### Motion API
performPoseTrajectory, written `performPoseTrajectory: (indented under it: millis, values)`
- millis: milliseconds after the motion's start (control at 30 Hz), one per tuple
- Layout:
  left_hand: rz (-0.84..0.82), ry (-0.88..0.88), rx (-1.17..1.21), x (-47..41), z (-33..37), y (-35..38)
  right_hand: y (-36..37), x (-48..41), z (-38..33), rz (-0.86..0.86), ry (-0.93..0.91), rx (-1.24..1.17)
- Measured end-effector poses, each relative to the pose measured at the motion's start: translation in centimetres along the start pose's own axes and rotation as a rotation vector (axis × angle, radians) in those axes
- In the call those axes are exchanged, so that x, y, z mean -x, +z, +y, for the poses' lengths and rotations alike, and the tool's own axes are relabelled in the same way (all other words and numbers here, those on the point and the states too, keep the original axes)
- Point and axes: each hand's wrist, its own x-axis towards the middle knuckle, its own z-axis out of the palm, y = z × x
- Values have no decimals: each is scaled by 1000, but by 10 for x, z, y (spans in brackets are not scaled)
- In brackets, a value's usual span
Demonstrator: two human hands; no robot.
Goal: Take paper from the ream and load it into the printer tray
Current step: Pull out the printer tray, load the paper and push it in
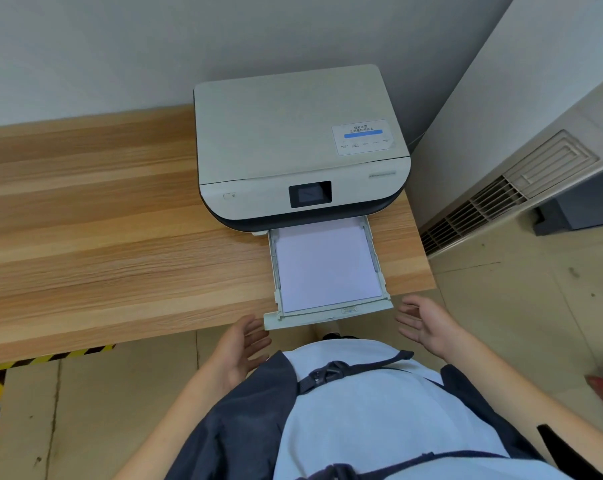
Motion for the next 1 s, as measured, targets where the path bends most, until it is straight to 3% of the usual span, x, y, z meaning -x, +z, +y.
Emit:
performPoseTrajectory:
  millis: [400,600,833,1000]
  values:
    - [12,6,47,11,16,15,17,13,-29,-175,103,-258]
    - [37,18,143,7,31,23,33,14,-58,-177,130,-360]
    - [-14,12,154,-1,71,33,52,-1,-87,-234,95,-508]
    - [-43,19,300,-11,105,51,69,-12,-116,-313,121,-641]
